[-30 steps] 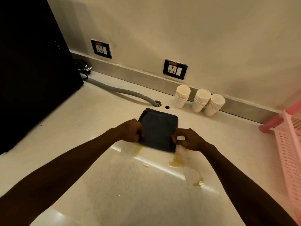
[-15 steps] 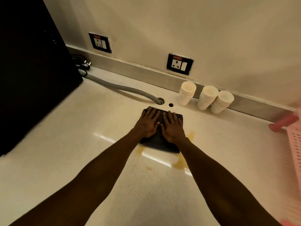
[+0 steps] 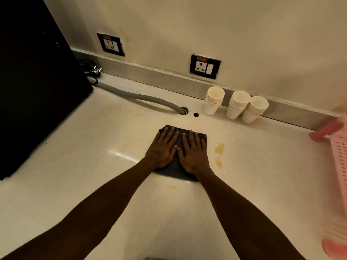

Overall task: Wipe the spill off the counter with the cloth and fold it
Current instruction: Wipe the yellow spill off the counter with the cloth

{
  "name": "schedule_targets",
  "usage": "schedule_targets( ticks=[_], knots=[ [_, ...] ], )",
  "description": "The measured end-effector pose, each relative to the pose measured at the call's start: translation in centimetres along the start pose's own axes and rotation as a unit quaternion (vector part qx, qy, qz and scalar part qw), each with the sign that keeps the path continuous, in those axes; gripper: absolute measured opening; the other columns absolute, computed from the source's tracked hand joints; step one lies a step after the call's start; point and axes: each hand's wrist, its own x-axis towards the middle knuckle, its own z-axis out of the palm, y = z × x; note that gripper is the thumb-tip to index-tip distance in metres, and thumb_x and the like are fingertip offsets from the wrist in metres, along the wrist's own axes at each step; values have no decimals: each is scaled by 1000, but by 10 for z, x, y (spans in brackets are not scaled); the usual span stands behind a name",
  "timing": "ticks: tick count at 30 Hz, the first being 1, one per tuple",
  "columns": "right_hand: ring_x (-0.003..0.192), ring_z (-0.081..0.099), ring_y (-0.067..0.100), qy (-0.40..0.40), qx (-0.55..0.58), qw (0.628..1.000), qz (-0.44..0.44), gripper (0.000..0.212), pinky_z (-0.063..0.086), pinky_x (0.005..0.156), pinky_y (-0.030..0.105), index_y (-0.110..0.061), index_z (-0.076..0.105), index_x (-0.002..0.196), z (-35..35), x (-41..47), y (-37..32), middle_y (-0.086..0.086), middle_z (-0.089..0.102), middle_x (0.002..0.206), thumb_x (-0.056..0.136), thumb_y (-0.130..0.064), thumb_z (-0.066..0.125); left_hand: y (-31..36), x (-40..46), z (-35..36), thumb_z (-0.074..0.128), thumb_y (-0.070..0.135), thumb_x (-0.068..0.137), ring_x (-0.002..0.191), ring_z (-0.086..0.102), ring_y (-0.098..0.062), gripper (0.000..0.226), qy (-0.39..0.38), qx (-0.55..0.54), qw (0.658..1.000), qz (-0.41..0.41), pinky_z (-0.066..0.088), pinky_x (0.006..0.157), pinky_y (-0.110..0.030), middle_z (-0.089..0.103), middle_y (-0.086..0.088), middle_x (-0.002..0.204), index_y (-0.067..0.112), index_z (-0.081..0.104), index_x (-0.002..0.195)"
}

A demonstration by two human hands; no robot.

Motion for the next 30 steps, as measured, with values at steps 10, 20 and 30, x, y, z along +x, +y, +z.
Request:
schedule_targets(
  ticks=[10,20,30],
  knots=[
    [159,-7,22,17,-22,999,-39,67,-1,128,51,-28,8,163,14,-75,-14,5,1,172,103,-57,15,20,-79,25,24,43,106,161,-4,-26,65,38,0,998,-39,5,131,-46,3,-9,173,16,9,164],
    [159,1,24,42,-47,998,-4,69,8,128,51,-24,14,163,4,-131,42,6,7,172,103,-56,19,88,-82,37,16,46,103,160,-7,-30,69,14,-1,1000,26,2,130,-50,3,-12,173,14,9,164],
    [158,-3,30,73,-63,981,166,70,-3,127,52,-19,17,162,-10,-183,81,15,6,171,102,-56,19,144,-43,40,26,42,108,161,-3,-26,60,-6,-60,981,185,0,131,-46,7,-8,173,17,20,163]
  ],
)
